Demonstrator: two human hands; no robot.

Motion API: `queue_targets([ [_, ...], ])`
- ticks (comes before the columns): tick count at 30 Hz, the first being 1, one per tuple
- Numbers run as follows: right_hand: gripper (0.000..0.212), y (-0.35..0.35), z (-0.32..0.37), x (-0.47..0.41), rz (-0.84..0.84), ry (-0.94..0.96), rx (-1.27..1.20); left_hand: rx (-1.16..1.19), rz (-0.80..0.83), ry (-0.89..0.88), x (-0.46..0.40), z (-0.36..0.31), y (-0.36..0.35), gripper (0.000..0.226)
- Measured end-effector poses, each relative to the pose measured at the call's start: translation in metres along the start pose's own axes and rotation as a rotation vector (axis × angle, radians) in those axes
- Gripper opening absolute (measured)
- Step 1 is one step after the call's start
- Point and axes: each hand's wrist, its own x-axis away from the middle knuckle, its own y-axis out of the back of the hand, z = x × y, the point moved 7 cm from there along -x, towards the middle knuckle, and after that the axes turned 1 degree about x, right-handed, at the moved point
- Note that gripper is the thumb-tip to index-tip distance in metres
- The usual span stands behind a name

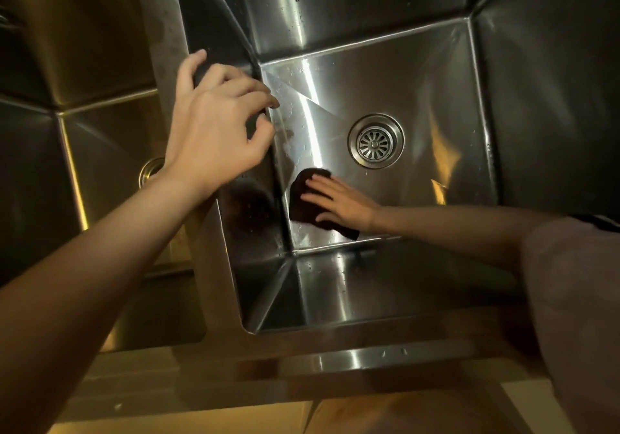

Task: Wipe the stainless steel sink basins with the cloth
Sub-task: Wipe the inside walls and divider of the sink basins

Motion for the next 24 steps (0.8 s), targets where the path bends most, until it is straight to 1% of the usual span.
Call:
queue_targets([
  [3,0.057,0.016,-0.036,0.014,-0.067,-0.242,-0.021,0.006,0.020,-0.004,0.000,-0.001,-0.001,0.037],
  [5,0.059,0.022,-0.058,0.032,-0.059,-0.320,-0.050,0.001,0.029,-0.003,-0.001,0.000,-0.001,0.038],
  [7,0.060,0.029,-0.079,0.054,-0.025,-0.346,-0.068,-0.003,0.026,-0.002,-0.001,0.001,-0.002,0.038],
  [9,0.061,0.033,-0.091,0.076,0.031,-0.304,-0.054,-0.001,0.018,-0.004,-0.001,0.001,-0.002,0.037],
  [11,0.062,0.027,-0.091,0.096,0.123,-0.206,-0.026,0.005,0.011,-0.005,-0.002,0.001,-0.002,0.036],
  [13,0.061,0.014,-0.078,0.108,0.204,-0.094,0.019,0.004,0.008,-0.003,-0.002,0.001,-0.002,0.036],
  [16,0.059,-0.006,-0.047,0.095,0.276,0.040,0.085,0.006,0.018,-0.003,-0.001,0.000,-0.002,0.037],
  [17,0.058,-0.008,-0.038,0.085,0.271,0.068,0.089,0.005,0.020,-0.004,-0.001,0.000,-0.002,0.038],
  [19,0.054,-0.001,-0.029,0.067,0.192,0.094,0.060,0.004,0.022,-0.009,-0.002,0.000,-0.002,0.038],
  [21,0.052,0.011,-0.036,0.057,0.124,0.049,0.008,-0.004,0.021,-0.011,-0.002,0.000,-0.001,0.038],
  [24,0.053,0.028,-0.062,0.060,0.082,-0.056,-0.099,-0.012,0.017,-0.016,-0.001,-0.001,-0.001,0.038],
])
